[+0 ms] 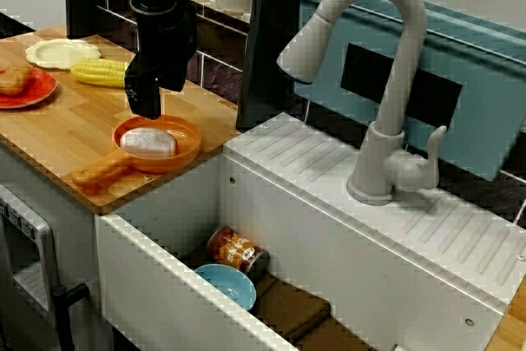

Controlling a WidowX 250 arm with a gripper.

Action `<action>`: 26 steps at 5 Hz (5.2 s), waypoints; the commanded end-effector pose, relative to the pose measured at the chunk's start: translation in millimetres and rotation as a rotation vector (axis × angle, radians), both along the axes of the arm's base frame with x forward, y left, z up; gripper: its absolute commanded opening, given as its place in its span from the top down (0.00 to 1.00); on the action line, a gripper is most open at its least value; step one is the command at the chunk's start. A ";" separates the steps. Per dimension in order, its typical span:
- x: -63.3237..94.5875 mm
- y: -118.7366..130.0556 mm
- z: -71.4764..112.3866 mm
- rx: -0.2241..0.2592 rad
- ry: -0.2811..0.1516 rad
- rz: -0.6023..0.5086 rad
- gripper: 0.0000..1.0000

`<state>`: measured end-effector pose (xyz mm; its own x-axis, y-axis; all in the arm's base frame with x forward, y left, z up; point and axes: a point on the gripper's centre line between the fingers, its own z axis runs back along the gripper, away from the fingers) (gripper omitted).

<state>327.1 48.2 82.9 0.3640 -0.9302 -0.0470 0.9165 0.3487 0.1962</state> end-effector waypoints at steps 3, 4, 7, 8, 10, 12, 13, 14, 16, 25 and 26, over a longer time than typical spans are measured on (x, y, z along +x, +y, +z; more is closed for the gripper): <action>-1.9 68.4 13.5 0.044 -0.060 -0.104 0.00; -4.8 82.8 3.3 0.051 -0.085 -0.106 0.00; 3.3 93.4 -22.1 0.047 -0.041 -0.138 1.00; 3.4 91.0 -22.4 0.042 -0.027 -0.133 1.00; -3.1 71.4 -22.2 0.023 -0.003 -0.177 1.00; -8.7 49.0 -37.3 0.002 0.022 -0.169 1.00; -1.6 38.1 -33.3 -0.083 0.052 -0.126 1.00; 4.5 23.7 -21.1 -0.135 0.073 -0.087 1.00; 12.4 5.4 -10.4 -0.203 0.136 -0.076 1.00; 18.0 125.3 2.0 -0.045 -0.027 -0.437 0.00; 21.5 134.9 -0.6 -0.074 -0.038 -0.348 0.00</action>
<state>345.8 171.8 61.1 0.0149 -0.9982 0.0581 0.9851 0.0246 0.1704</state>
